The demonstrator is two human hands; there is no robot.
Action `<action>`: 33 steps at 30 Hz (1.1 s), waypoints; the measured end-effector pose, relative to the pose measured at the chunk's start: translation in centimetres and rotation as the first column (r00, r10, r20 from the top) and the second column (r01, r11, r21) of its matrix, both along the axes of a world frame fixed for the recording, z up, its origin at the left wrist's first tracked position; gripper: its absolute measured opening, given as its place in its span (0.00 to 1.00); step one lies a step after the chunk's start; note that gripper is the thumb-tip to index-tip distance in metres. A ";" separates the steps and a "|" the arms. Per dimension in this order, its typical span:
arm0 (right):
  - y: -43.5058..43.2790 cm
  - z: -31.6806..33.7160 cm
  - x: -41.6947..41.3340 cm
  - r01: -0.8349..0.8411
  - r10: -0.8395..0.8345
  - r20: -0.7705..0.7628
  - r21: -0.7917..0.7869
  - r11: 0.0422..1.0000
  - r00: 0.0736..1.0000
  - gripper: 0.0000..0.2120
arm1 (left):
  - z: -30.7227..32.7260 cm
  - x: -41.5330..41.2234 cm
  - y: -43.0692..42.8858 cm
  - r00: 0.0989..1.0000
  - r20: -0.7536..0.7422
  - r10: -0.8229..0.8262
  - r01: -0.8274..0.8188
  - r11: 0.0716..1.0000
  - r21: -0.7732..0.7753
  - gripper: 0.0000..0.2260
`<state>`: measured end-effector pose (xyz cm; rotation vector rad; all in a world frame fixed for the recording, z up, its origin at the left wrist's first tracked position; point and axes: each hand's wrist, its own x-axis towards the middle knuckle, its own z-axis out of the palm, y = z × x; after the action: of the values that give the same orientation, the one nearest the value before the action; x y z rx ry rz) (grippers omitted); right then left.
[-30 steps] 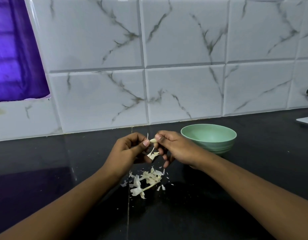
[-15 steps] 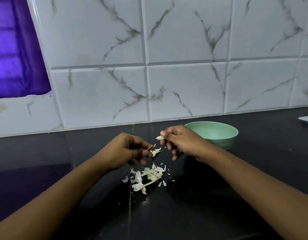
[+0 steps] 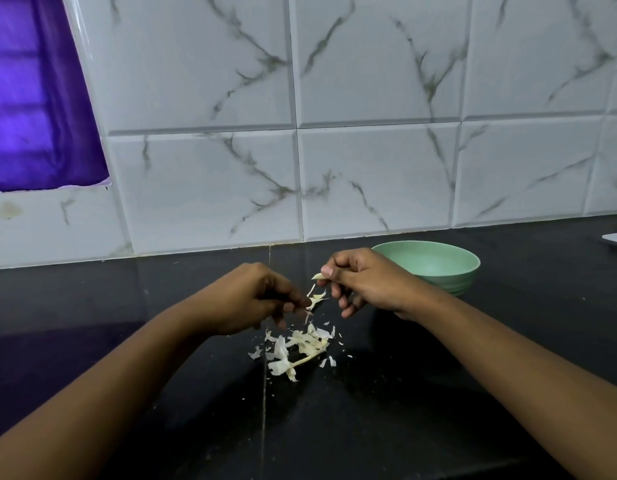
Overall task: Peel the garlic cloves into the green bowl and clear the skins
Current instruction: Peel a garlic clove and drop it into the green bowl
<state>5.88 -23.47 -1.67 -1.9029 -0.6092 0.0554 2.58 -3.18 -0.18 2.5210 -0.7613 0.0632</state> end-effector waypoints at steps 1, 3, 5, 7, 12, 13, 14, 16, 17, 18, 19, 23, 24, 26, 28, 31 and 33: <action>0.0 0.0 0.0 -0.005 0.005 0.000 0.002 1.000 1.000 0.09 | 0.1 0.0 0.1 1.000 -0.005 -0.007 0.007 1.000 -0.010 0.12; -0.1 0.0 0.1 -0.015 0.015 -0.004 0.017 1.000 1.000 0.07 | 0.2 0.0 0.2 0.999 0.030 0.011 -0.009 0.998 -0.062 0.11; -0.2 0.0 0.0 -0.029 0.029 -0.009 0.031 0.999 1.000 0.06 | 0.2 0.0 0.1 0.997 0.072 0.039 -0.027 0.987 -0.160 0.08; -0.2 0.0 0.0 -0.038 0.038 -0.013 0.041 0.998 0.999 0.04 | 0.2 -0.2 0.1 0.993 0.097 0.060 -0.037 0.973 -0.228 0.03; -0.2 0.1 -0.2 -0.054 0.059 -0.048 0.095 0.994 0.997 0.04 | -0.2 -0.2 0.0 0.944 0.284 0.167 -0.099 0.966 -0.237 0.18; -0.2 0.1 -0.3 -0.061 0.068 -0.063 0.110 0.992 0.996 0.04 | -0.3 -0.2 0.0 0.925 0.332 0.185 -0.105 0.964 -0.246 0.18; -0.1 0.1 -0.4 -0.069 0.078 -0.077 0.121 0.990 0.994 0.04 | -0.5 -0.1 0.0 0.905 0.378 0.194 -0.105 0.964 -0.243 0.16; 0.1 0.0 -0.6 -0.083 0.097 -0.097 0.132 0.988 0.991 0.05 | -0.7 -0.1 -0.3 0.872 0.451 0.188 -0.089 0.969 -0.231 0.09; 0.3 0.0 -0.7 -0.089 0.104 -0.104 0.137 0.987 0.989 0.05 | -0.8 -0.1 -0.3 0.859 0.479 0.179 -0.077 0.971 -0.226 0.07; 0.5 -0.1 -0.8 -0.090 0.106 -0.106 0.145 0.985 0.989 0.06 | -0.8 -0.1 -0.3 0.852 0.495 0.171 -0.066 0.973 -0.221 0.05; 0.6 -0.1 -0.9 -0.087 0.104 -0.105 0.153 0.984 0.989 0.06 | -0.9 -0.1 -0.3 0.852 0.496 0.165 -0.062 0.974 -0.218 0.05; 0.8 0.0 -1.0 -0.060 0.080 -0.093 0.198 0.978 0.992 0.07 | -1.1 -0.1 -0.5 0.867 0.471 0.166 -0.065 0.972 -0.224 0.02; 0.8 0.0 -1.0 -0.057 0.078 -0.092 0.209 0.976 0.993 0.07 | -1.1 0.0 -0.6 0.861 0.475 0.181 -0.077 0.970 -0.230 0.03; 0.9 0.0 -1.0 -0.058 0.078 -0.083 0.220 0.974 0.993 0.06 | -1.1 -0.1 -0.7 0.857 0.471 0.208 -0.102 0.965 -0.242 0.03; 0.8 -0.1 -1.0 -0.075 0.091 -0.068 0.209 0.975 0.994 0.05 | -1.1 -0.1 -0.7 0.856 0.461 0.231 -0.125 0.960 -0.249 0.01; 0.8 -0.2 -0.8 -0.088 0.095 -0.033 0.175 0.981 0.995 0.04 | -1.1 -0.3 -0.9 0.839 0.487 0.244 -0.140 0.961 -0.241 0.11; 0.8 -0.3 -0.6 -0.077 0.077 0.009 0.132 0.988 0.997 0.05 | -1.1 -0.4 -1.0 0.820 0.512 0.256 -0.169 0.963 -0.211 0.12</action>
<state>5.26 -22.69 -1.93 -1.7517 -0.6726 0.0593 2.18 -4.19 -1.30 2.4360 -0.6341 0.9083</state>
